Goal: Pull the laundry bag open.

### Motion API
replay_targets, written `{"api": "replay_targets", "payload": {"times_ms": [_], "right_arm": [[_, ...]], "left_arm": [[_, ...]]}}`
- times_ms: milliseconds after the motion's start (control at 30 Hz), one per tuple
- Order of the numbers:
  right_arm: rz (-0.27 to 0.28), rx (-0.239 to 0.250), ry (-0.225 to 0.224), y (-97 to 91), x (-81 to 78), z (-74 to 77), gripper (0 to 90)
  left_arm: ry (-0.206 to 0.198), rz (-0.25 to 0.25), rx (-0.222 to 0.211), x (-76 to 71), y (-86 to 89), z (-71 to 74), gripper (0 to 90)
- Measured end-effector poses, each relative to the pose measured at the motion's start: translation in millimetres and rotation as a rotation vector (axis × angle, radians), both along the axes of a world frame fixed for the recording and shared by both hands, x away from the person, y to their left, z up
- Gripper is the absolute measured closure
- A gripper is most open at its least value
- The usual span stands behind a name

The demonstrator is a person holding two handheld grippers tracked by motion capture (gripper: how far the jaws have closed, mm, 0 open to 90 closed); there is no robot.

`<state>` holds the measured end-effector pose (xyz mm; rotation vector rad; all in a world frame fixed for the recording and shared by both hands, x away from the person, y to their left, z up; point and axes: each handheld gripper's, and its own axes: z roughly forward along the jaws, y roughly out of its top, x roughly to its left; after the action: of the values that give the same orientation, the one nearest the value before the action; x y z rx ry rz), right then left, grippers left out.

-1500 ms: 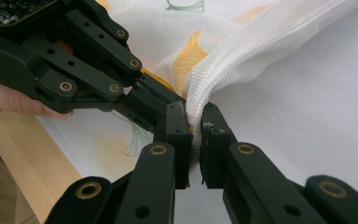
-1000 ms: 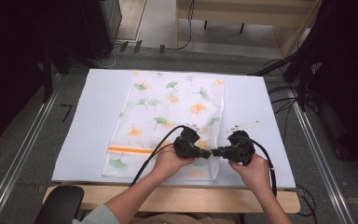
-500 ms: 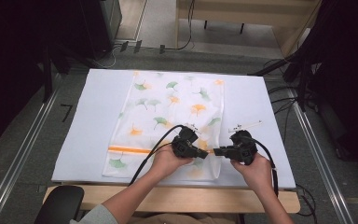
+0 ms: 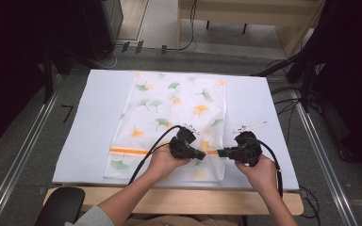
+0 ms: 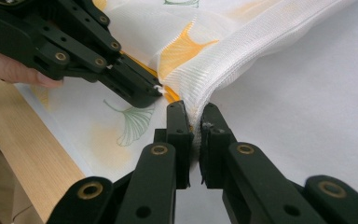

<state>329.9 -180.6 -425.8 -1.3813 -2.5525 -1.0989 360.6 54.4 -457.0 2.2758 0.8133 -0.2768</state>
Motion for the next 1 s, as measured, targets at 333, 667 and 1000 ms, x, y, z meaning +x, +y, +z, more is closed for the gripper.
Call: {"api": "replay_targets", "payload": {"times_ms": [333,667,1000], "right_arm": [[0.003,0.001,0.006,-0.4,0.8,-0.8,86.3],[0.004,0.0,0.011,-0.8,1.0,-1.5,86.3],[0.003,0.002,0.011,-3.0,1.6,-1.6,86.3]], "left_arm": [[0.014,-0.024,-0.018,-0.8,8.9,1.7,90.0],[0.012,-0.018,-0.021,0.9,11.3,0.4,90.0],[0.014,-0.009,-0.004,3.4,15.9,-3.3,90.0]]}}
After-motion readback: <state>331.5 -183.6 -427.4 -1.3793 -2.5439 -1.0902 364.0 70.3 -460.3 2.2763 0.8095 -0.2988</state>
